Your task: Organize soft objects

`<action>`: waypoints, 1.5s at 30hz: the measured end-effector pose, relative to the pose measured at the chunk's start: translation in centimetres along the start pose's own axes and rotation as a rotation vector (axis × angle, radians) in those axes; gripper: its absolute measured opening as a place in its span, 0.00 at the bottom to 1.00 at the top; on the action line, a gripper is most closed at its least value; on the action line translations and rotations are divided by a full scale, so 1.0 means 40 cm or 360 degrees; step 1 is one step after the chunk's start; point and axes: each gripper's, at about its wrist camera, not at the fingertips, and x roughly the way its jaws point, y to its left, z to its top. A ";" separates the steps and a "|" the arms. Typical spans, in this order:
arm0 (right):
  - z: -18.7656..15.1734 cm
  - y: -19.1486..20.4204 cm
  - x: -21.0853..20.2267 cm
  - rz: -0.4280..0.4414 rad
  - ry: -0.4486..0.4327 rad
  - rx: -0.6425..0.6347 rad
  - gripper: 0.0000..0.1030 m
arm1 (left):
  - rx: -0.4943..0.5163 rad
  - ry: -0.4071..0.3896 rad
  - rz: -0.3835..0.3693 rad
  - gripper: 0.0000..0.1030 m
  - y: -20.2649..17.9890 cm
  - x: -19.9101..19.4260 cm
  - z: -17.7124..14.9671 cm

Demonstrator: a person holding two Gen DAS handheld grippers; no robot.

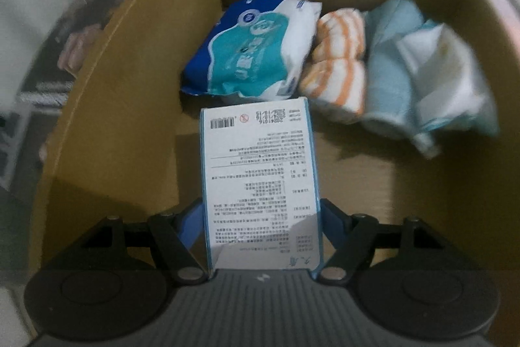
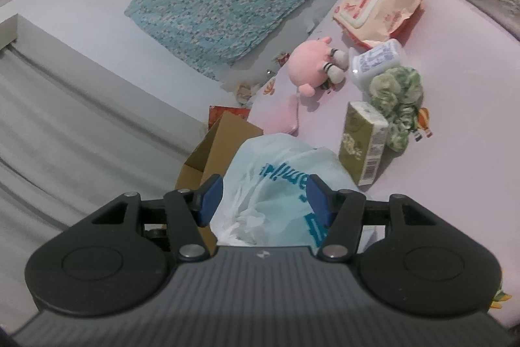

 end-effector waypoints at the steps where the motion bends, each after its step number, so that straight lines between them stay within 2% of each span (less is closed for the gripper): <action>1: 0.001 -0.006 -0.001 -0.0006 0.0000 0.0009 0.56 | 0.0043 -0.0004 0.0047 0.73 -0.007 0.004 -0.003; 6: 0.000 -0.028 0.006 -0.0028 0.0021 0.0036 0.57 | 0.0170 -0.0026 0.0180 0.73 -0.028 -0.001 -0.021; 10: -0.004 -0.032 0.016 -0.0022 0.0035 0.0041 0.58 | 0.0201 -0.0063 0.0277 0.79 -0.029 -0.024 -0.026; 15: -0.009 -0.032 0.024 -0.0017 0.0047 0.0043 0.59 | 0.0203 -0.0105 0.0273 0.81 -0.026 -0.047 -0.018; 18: -0.008 -0.032 0.025 -0.0020 0.0048 0.0042 0.60 | 0.0174 -0.0132 0.0246 0.80 -0.023 -0.057 -0.021; 22: -0.006 -0.030 0.025 -0.0028 0.0046 0.0033 0.62 | 0.0097 -0.0196 0.0150 0.80 -0.024 -0.092 -0.015; 28: 0.013 -0.003 0.042 -0.0014 0.0071 -0.0030 0.63 | 0.0072 -0.0426 -0.0013 0.80 -0.075 -0.218 0.002; 31: 0.040 0.035 0.070 0.0009 0.0104 -0.0099 0.63 | 0.0094 -0.0529 -0.0157 0.82 -0.120 -0.284 0.014; 34: 0.083 0.098 0.116 0.0027 0.0148 -0.0218 0.66 | 0.0104 -0.0585 -0.0273 0.82 -0.168 -0.315 0.021; 38: 0.166 0.190 0.230 -0.0016 0.0247 -0.0390 0.82 | 0.0078 -0.0636 -0.0362 0.82 -0.207 -0.321 0.006; 41: 0.238 0.244 0.376 -0.0111 0.0396 -0.0473 0.86 | 0.0047 -0.0663 -0.0397 0.82 -0.205 -0.316 -0.015; 45: 0.296 0.278 0.604 -0.0346 0.0599 -0.0566 0.86 | -0.0012 -0.0703 -0.0345 0.82 -0.175 -0.307 -0.055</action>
